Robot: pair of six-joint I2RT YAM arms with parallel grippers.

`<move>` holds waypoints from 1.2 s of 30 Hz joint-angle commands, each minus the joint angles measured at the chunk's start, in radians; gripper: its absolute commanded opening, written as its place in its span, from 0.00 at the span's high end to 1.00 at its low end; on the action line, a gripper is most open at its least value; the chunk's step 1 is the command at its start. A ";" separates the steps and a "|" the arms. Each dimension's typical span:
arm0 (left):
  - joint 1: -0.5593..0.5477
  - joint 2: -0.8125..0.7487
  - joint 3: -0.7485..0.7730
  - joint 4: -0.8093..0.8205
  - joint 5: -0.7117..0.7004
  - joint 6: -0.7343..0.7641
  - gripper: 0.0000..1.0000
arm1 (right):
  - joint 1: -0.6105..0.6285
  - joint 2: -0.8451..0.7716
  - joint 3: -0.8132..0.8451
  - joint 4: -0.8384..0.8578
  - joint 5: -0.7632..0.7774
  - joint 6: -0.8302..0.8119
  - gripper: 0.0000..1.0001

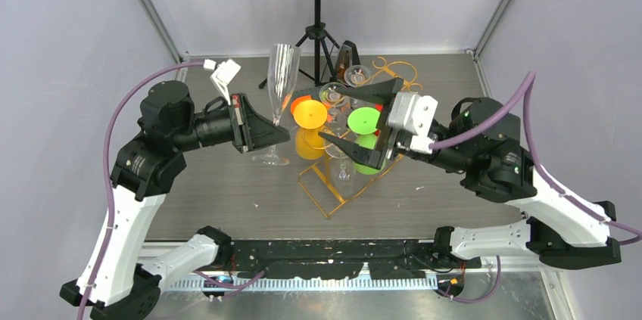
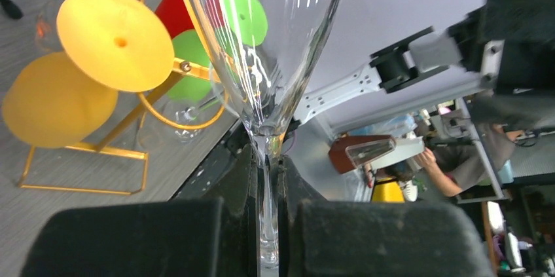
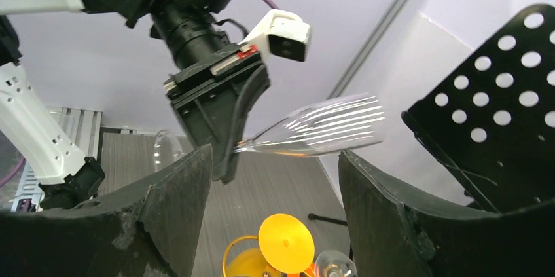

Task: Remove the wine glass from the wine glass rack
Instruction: Place the wine glass at the center of the board.

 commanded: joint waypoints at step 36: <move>-0.310 -0.336 -0.206 -0.387 -0.139 0.702 1.00 | -0.099 0.319 0.583 -0.740 -0.451 0.233 0.21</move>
